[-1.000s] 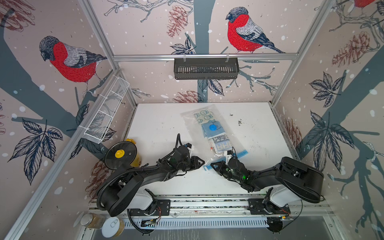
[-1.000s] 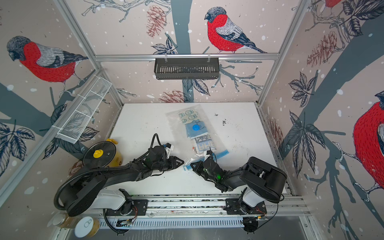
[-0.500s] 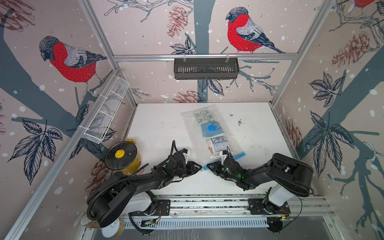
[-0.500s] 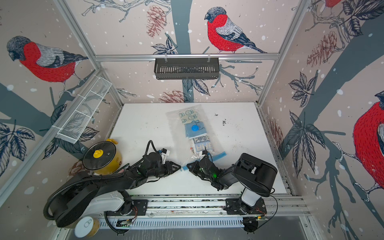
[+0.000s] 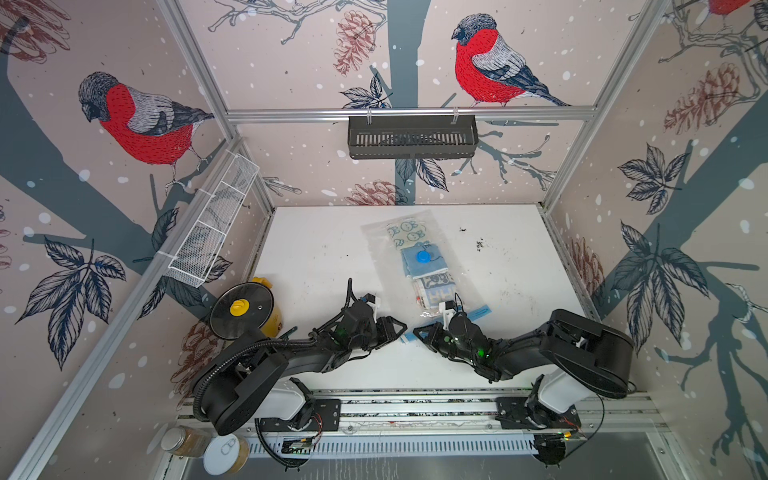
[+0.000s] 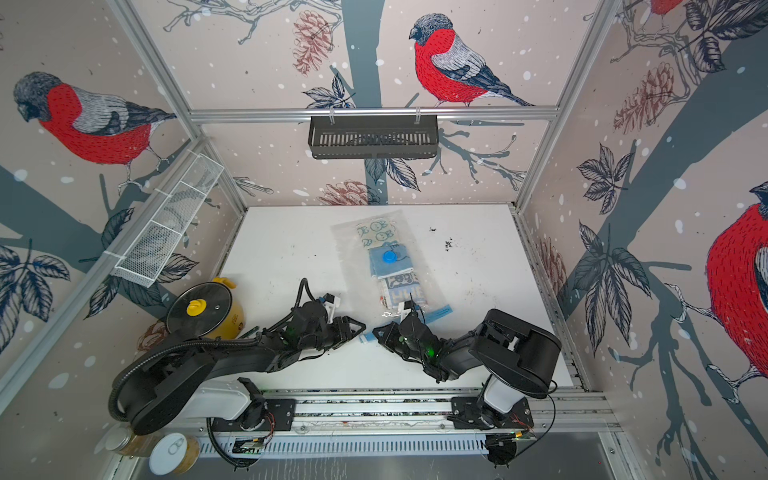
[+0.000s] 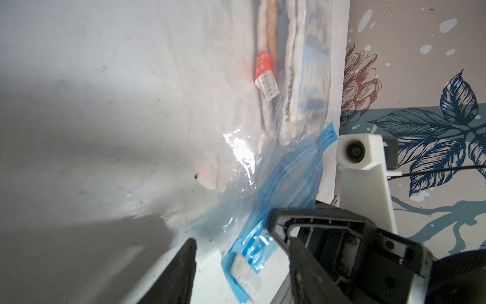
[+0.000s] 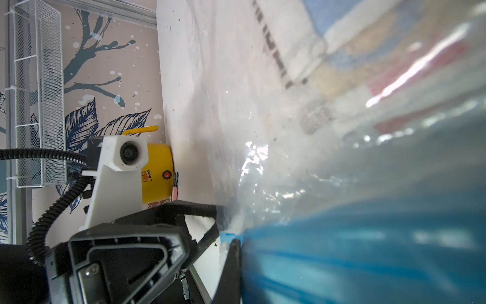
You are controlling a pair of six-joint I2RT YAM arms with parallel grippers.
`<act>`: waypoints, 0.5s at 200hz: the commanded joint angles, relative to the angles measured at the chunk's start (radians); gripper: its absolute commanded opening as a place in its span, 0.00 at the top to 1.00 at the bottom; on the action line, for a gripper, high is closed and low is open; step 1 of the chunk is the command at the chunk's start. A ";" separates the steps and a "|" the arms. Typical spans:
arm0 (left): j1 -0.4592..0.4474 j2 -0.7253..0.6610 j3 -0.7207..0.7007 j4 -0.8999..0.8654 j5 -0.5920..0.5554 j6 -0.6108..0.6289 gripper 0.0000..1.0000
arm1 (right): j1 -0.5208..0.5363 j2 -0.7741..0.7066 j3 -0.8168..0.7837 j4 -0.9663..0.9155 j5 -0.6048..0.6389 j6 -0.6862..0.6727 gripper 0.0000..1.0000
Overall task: Place the folded towel into the vacuum bag
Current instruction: Adjust the vacuum bag at the center of the board.
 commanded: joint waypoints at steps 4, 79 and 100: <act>0.006 0.017 0.022 0.070 -0.010 -0.004 0.49 | 0.000 -0.006 -0.001 0.009 -0.003 0.002 0.97; 0.006 0.062 0.024 0.165 0.003 -0.027 0.70 | -0.010 -0.016 -0.006 0.026 -0.027 0.004 0.97; 0.006 0.056 0.020 0.164 0.003 -0.027 0.75 | -0.012 -0.021 -0.012 0.029 -0.025 0.008 0.97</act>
